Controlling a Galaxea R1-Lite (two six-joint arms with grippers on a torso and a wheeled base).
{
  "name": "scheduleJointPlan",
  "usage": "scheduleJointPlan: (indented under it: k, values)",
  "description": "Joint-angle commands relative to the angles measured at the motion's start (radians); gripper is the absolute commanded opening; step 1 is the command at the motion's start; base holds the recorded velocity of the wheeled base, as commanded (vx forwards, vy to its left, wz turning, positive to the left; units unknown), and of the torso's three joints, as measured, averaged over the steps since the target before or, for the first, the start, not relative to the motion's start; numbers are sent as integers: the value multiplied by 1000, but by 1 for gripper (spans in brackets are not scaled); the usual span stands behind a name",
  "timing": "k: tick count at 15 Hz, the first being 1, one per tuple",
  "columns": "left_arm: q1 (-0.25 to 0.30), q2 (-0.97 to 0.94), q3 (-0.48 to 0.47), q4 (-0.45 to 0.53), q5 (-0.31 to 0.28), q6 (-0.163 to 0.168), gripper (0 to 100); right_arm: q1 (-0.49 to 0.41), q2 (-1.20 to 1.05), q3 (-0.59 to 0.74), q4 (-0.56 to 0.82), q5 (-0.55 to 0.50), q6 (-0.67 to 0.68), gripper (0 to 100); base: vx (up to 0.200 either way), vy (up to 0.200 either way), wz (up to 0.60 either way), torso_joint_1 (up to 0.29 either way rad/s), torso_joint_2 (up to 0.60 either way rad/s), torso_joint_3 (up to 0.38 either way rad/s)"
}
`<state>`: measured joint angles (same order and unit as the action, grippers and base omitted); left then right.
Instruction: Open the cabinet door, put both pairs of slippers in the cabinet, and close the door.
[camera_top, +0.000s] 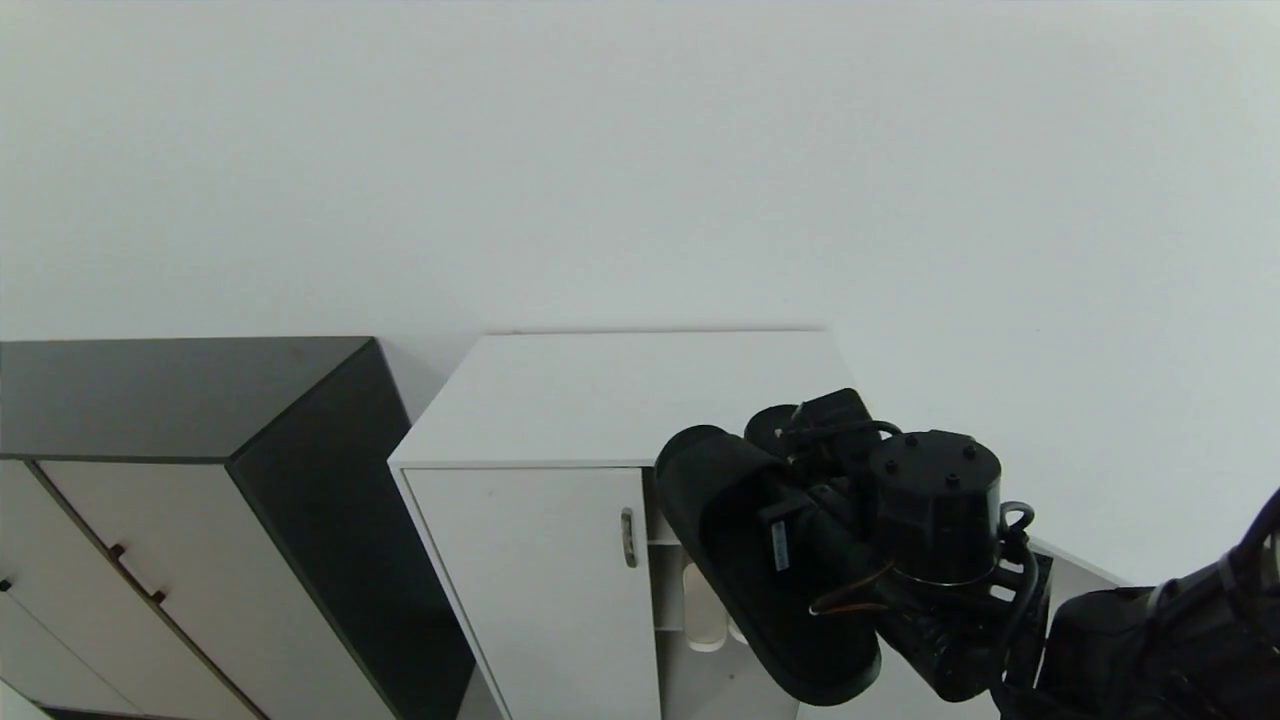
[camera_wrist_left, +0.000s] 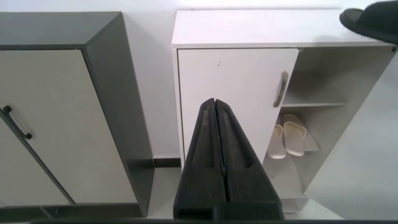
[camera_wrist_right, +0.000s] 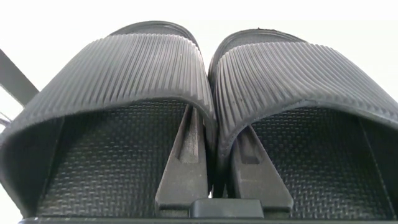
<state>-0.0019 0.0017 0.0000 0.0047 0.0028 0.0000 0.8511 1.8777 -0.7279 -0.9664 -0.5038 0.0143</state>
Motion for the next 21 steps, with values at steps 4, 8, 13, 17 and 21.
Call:
scheduleJointPlan:
  k: [4,8,13,17,21]
  values:
    - [0,0,0,0,0,0,0,0,5,12,-15,7,3,0,0,0,0,0,0,0]
    - [0,0,0,0,0,0,0,33,-18,53,-54,4,-2,0,0,0,0,-129,301,169]
    - [0,0,0,0,0,0,0,54,-20,68,-54,2,-4,0,0,0,0,-220,529,295]
    - [0,0,0,0,0,-2,0,56,-26,77,-54,2,-22,0,0,0,0,-221,542,316]
    - [0,0,0,0,0,-2,0,51,-18,77,-54,7,-20,0,0,0,0,-204,516,316]
